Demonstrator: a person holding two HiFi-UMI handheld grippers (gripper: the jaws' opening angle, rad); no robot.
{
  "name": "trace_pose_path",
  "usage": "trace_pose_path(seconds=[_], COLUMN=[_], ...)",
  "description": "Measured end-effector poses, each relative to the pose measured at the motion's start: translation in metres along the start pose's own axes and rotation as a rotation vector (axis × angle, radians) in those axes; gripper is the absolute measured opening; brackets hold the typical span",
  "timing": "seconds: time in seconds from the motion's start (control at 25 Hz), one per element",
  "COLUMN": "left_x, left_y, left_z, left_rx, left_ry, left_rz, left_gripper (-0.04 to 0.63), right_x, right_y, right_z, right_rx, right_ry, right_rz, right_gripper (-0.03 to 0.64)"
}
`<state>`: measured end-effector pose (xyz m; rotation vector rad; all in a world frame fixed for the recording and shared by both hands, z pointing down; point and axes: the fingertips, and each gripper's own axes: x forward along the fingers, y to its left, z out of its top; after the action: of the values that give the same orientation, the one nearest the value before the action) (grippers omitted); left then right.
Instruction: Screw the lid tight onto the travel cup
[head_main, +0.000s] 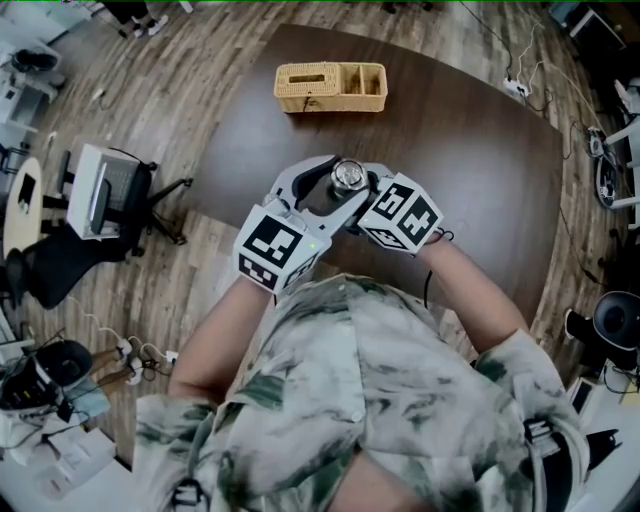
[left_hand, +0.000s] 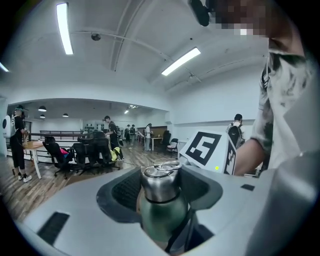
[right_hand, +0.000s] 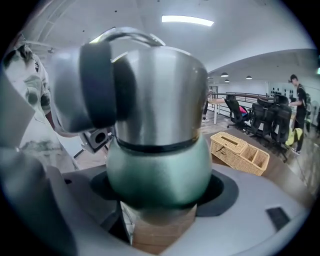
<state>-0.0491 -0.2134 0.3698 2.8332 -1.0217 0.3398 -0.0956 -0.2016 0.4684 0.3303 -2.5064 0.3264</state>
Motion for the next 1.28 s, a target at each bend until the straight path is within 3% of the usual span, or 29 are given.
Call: trace_pose_path(seconds=[0.72,0.96,1.28], left_x=[0.005,0.006,0.010], left_y=[-0.031,-0.032,-0.031], left_z=[-0.006,-0.009,-0.008], left_rx=[0.064,0.050,0.017], left_ry=[0.009,0.015,0.009], left_rz=[-0.206,-0.219,-0.136], left_gripper=[0.244,0.244,0.258], right_x=[-0.016,-0.015,-0.021], right_y=[0.007,0.006,0.004], right_z=[-0.024,-0.029,-0.029], right_rx=[-0.072,-0.067,-0.048], right_ry=[0.010,0.020,0.010], right_rz=[0.021,0.021,0.007], right_gripper=[0.403,0.405,0.405])
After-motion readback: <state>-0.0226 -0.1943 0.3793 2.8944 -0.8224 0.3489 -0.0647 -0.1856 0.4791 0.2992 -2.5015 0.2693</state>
